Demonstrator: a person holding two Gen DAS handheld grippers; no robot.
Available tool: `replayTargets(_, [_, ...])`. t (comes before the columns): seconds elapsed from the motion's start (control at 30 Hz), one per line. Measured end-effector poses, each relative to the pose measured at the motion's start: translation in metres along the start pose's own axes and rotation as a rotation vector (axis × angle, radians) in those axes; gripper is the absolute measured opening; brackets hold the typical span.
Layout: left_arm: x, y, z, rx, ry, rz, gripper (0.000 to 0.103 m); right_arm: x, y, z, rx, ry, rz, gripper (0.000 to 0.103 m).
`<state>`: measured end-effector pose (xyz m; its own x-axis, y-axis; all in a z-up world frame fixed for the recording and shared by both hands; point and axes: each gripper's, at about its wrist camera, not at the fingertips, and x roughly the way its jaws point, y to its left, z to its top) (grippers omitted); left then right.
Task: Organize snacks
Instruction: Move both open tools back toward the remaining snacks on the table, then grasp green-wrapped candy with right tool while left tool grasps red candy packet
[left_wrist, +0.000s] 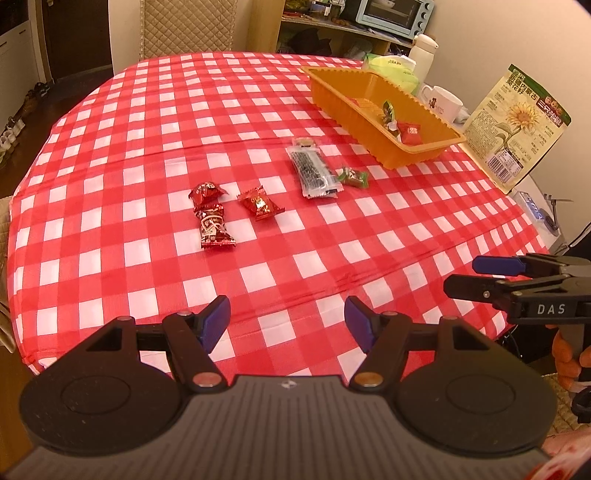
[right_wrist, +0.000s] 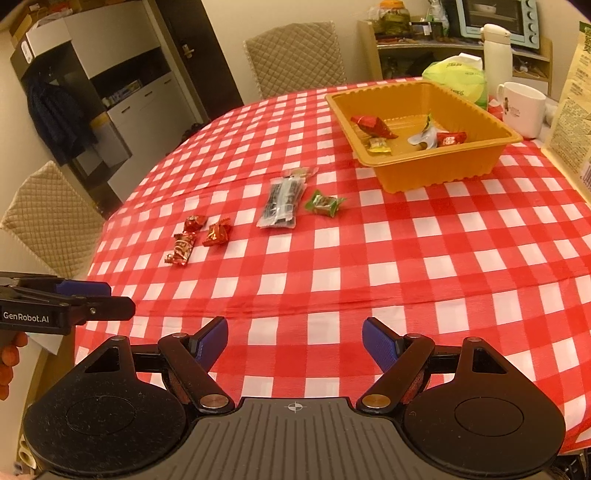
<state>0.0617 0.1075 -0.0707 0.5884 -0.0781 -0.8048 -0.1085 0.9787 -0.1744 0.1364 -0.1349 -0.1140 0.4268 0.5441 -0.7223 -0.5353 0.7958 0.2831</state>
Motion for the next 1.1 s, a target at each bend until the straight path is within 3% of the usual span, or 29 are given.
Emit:
replayTargets(0.53, [0.021,0.01,0.01,-0.011,0.022,0.008,0.063,0.03,0.001,0.009,-0.031,0.004,-0.015,0.079])
replayTargets(0.9, [0.055,0.008,0.042,0.033,-0.015,0.015,0.059,0.063,-0.009,0.033,-0.09,-0.058,-0.106,0.044])
replayTargets(1.1, [0.076,0.009,0.061,0.029,-0.032,0.027,0.056,0.088,-0.007,0.048,-0.171,-0.091,-0.132,0.039])
